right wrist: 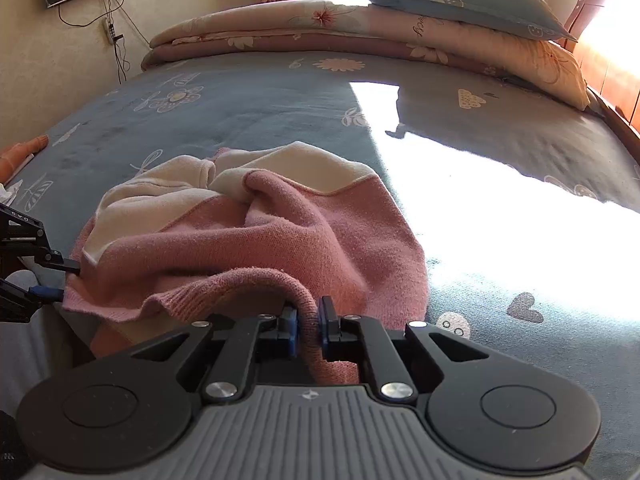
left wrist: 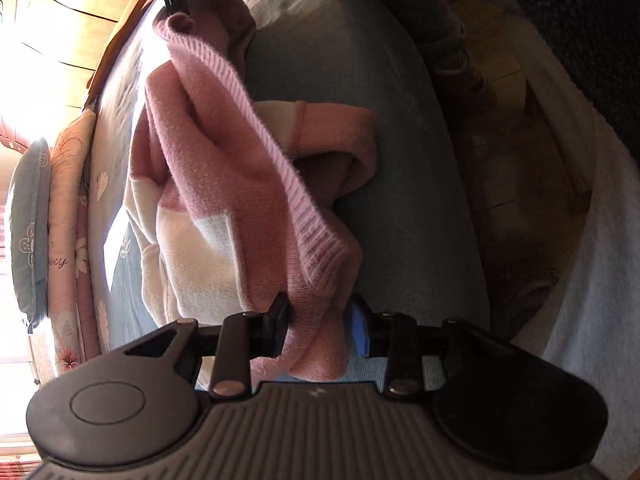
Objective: Fold clothes
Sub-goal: 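Raise the sweater off the bed with both grippers, letting it hang open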
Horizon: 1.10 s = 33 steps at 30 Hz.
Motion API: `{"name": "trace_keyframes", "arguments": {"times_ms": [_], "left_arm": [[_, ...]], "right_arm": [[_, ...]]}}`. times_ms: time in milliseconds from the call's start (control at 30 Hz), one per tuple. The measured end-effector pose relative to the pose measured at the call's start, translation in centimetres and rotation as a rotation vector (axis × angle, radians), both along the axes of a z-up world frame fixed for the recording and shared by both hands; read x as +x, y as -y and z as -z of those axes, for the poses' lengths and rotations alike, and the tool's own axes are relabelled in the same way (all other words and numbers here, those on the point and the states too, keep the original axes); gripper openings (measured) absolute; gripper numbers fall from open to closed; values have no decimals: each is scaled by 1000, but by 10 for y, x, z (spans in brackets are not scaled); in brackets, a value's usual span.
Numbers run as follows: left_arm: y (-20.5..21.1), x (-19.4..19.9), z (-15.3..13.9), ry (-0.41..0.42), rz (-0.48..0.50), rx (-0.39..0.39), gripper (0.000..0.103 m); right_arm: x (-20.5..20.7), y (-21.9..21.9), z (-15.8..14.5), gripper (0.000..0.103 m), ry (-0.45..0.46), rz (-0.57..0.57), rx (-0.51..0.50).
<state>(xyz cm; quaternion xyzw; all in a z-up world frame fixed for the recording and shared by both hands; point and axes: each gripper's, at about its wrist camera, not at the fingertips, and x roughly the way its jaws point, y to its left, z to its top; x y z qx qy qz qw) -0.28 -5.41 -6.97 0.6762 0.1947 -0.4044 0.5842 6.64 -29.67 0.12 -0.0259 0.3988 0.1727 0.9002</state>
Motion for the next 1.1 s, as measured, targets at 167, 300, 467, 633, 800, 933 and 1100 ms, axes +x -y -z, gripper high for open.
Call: {"name": "trace_keyframes", "arguments": {"times_ms": [167, 300, 467, 633, 800, 933, 1100], "left_arm": [[0, -5, 14, 104, 85, 22, 35], [-4, -15, 30, 181, 160, 54, 35], [-5, -17, 31, 200, 153, 18, 26], [2, -13, 13, 205, 61, -88, 12], [0, 5, -20, 158, -114, -273, 12], [-6, 23, -41, 91, -249, -385, 12], [-12, 33, -47, 35, -318, -441, 13]], "right_arm": [[0, 1, 1, 12, 1, 12, 20], [0, 6, 1, 12, 8, 33, 33], [3, 22, -10, 12, 52, 84, 65], [4, 31, -19, 12, 66, 93, 82], [-7, 23, -11, 12, 53, 30, 50], [-15, 12, 6, 15, 58, -43, 4], [-24, -3, 28, 39, 69, -138, -59]]}}
